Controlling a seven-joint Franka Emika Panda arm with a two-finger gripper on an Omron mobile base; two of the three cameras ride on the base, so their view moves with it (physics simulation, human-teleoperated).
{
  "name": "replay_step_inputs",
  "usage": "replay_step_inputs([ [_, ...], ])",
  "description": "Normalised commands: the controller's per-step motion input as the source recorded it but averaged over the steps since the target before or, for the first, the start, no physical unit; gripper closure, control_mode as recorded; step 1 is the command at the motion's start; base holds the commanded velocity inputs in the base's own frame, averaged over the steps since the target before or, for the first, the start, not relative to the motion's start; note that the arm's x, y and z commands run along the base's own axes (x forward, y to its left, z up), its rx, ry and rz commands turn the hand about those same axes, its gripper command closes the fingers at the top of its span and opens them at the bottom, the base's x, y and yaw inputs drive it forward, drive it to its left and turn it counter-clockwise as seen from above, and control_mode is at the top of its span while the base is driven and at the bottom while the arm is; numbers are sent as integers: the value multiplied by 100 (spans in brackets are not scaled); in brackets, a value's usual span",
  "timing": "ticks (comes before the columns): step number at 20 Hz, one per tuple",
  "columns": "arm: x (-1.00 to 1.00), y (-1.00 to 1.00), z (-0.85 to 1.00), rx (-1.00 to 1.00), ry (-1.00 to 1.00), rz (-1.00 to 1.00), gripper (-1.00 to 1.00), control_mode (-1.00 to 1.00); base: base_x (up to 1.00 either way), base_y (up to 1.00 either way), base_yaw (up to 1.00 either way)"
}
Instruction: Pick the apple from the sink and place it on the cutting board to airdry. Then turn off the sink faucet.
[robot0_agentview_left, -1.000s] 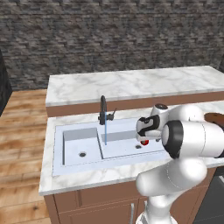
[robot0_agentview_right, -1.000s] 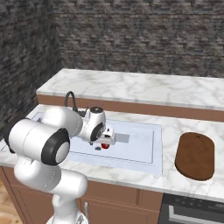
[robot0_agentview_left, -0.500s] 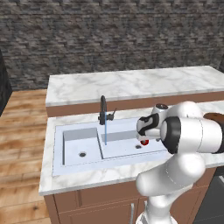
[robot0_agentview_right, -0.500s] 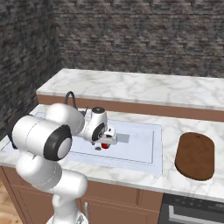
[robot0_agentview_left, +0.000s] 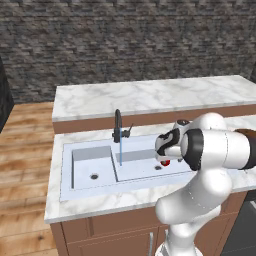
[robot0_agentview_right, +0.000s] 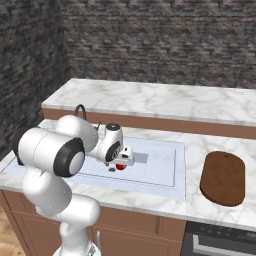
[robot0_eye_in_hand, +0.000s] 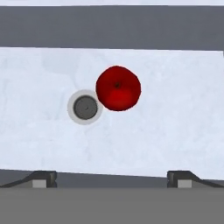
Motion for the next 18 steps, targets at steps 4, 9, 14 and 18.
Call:
replay_step_inputs([
  [4, 7, 0, -4, 0, 0, 0, -100, -100, 0, 0, 0],
  [9, 8, 0, -1, 0, 0, 0, -100, -100, 0, 0, 0],
  [14, 9, 0, -1, 0, 0, 0, -100, -100, 0, 0, 0],
  [18, 9, 0, -5, 0, 0, 0, -100, -100, 0, 0, 0],
])
